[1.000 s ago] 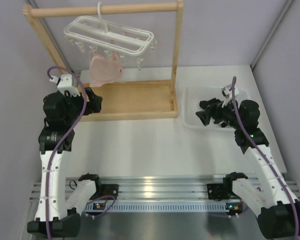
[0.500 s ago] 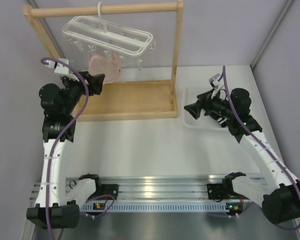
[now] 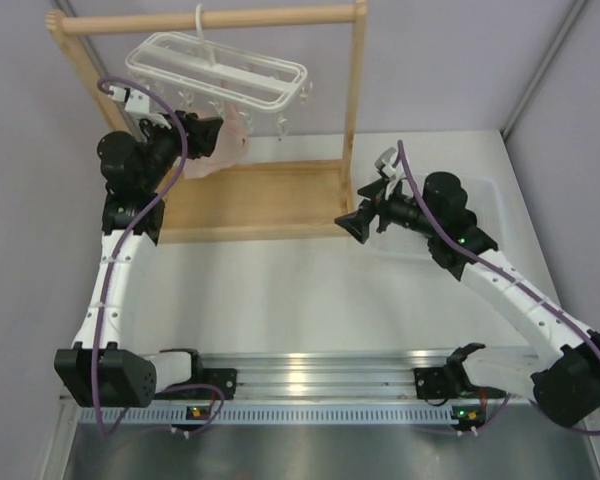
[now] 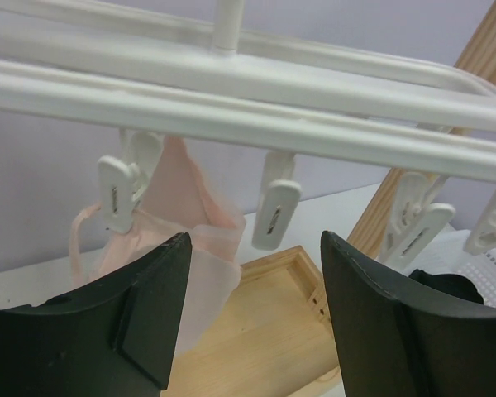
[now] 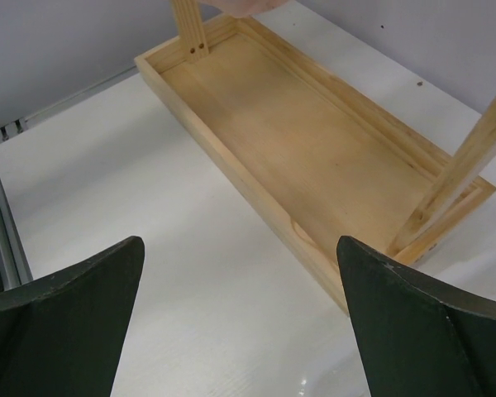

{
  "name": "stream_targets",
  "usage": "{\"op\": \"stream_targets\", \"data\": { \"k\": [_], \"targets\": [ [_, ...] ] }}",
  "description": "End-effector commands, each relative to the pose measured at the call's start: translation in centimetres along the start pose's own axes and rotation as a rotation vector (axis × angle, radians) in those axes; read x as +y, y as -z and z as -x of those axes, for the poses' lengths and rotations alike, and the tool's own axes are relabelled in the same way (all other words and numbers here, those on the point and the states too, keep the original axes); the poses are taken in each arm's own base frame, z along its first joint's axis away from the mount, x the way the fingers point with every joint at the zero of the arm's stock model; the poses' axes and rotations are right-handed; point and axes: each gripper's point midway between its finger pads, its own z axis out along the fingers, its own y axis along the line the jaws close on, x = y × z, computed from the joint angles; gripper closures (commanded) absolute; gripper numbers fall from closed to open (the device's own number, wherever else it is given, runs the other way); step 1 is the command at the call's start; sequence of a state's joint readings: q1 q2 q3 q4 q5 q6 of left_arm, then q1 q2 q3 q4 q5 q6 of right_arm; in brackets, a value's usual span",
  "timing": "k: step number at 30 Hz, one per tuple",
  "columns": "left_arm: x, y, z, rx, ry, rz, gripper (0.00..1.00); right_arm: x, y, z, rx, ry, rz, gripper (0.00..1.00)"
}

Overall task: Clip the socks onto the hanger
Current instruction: Open the clamp at the hanger.

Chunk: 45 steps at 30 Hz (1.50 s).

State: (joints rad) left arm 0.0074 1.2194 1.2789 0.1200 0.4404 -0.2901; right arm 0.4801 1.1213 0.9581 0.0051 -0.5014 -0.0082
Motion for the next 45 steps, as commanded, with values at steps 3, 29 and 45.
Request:
{"op": "stream_targets", "data": {
  "k": [3, 29, 45],
  "targets": [
    [-3.8, -1.4, 4.1, -0.127, -0.078, -0.110, 0.31, 1.7, -1.8, 4.0, -0.098, 0.089, 0.048, 0.00],
    [-2.8, -3.3, 4.3, -0.074, -0.070, 0.040, 0.92, 5.0, -5.3, 7.6, -0.203, 0.079, 0.148, 0.09],
    [-5.5, -1.8, 3.9, -0.018, 0.148, -0.039, 1.00, 8.0, -12.8, 15.7, -0.428, 0.123, 0.155, 0.52]
  ]
}}
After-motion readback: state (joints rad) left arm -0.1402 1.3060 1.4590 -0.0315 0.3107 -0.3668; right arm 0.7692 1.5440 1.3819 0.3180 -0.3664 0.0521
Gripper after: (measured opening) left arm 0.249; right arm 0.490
